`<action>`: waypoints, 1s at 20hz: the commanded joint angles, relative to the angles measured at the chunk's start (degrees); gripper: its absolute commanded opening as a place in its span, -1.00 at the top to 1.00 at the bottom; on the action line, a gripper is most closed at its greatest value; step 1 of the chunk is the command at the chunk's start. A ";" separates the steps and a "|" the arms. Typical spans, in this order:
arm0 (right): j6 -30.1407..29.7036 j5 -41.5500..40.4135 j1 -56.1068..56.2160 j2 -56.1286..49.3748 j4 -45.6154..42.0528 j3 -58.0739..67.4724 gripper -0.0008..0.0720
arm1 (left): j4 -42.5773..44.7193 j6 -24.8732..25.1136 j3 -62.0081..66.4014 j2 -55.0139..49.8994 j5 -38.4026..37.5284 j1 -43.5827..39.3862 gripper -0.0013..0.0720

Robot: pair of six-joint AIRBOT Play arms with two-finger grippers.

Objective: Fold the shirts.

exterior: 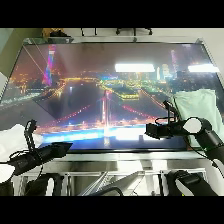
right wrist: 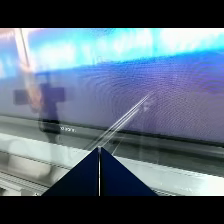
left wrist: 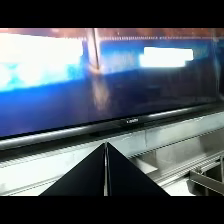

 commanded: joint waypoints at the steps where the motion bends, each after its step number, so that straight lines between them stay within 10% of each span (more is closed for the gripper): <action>1: -0.02 0.00 0.04 0.04 -0.04 -0.02 0.93 | 0.04 0.00 -0.02 0.11 0.24 2.38 0.93; 6: -0.02 0.00 0.04 0.04 -0.02 -0.02 0.93 | 3.56 1.07 0.15 0.11 2.58 2.34 0.93; 11: -0.02 0.00 0.04 0.04 -0.02 -0.02 0.93 | 39.58 -8.17 8.68 0.07 6.84 2.34 0.92; 12: -0.02 0.00 0.04 0.04 -0.02 -0.02 0.93 | 47.78 -9.77 10.45 -0.35 8.02 2.34 0.48; 13: -0.02 0.00 0.04 0.04 -0.02 -0.02 0.93 | 55.06 -11.65 11.54 -1.38 9.18 2.34 -0.71; 14: -0.02 0.00 0.04 0.04 -0.02 -0.02 0.93 | 62.40 -16.00 12.15 -3.28 9.86 2.34 -0.95; 20: -0.02 0.00 0.04 0.04 -0.02 -0.02 0.93 | 70.73 -18.27 7.65 -21.75 16.52 2.34 -0.95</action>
